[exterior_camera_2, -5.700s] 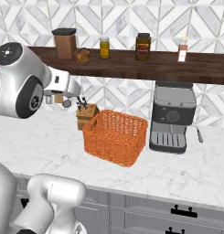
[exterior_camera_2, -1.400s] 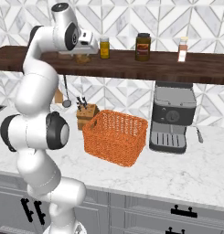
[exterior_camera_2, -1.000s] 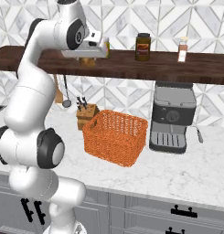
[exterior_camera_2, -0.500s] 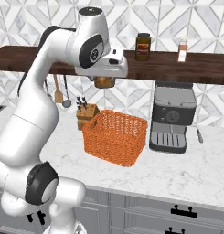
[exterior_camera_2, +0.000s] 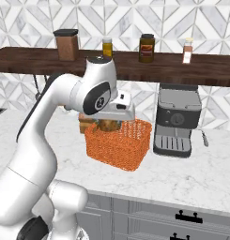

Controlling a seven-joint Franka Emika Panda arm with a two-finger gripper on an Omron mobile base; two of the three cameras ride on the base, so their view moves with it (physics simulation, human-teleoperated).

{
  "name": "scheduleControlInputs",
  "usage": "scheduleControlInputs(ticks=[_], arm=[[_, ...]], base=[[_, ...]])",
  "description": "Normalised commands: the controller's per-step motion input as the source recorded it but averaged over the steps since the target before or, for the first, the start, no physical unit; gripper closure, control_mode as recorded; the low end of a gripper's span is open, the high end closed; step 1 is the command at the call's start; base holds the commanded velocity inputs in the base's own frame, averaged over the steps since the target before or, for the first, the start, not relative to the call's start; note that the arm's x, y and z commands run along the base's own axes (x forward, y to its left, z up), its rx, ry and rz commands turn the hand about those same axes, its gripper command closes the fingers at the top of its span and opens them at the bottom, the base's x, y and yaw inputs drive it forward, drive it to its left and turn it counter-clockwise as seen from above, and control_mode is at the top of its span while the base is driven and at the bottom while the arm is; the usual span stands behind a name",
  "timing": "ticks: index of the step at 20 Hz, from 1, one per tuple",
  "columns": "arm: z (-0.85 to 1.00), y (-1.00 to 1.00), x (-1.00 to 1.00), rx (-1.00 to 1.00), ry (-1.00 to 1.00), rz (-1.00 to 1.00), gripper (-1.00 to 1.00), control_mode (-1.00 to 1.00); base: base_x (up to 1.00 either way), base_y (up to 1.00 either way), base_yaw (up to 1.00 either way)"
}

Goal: Open the cabinet, pick up the bread from the cabinet and place it in the basket. Then move the basket to the dining counter.

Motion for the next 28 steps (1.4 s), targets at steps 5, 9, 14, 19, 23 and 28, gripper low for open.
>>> scheduleControlInputs(ticks=[5, 9, 14, 19, 23, 28], arm=[[-0.76, 0.0, 0.27, 0.0, 0.08, 0.04, 1.0, -1.0], [-0.59, -0.01, 0.49, 0.0, 0.0, 0.1, 1.0, -1.0], [-0.38, 0.0, 0.52, 0.02, -0.01, 0.11, 1.0, -1.0], [-0.01, 0.0, 0.52, 0.02, 0.0, 0.08, 1.0, -1.0], [-0.17, 0.0, 0.43, 0.02, -0.04, 0.12, 1.0, -1.0], [-0.36, 0.0, 0.41, 0.05, -0.11, 0.14, 1.0, -1.0]], base=[[0.0, 0.0, 0.0], [0.0, 0.0, 0.0], [0.0, 0.0, 0.0], [0.0, 0.0, 0.0], [0.0, 0.0, 0.0], [0.0, 0.0, 0.0]])
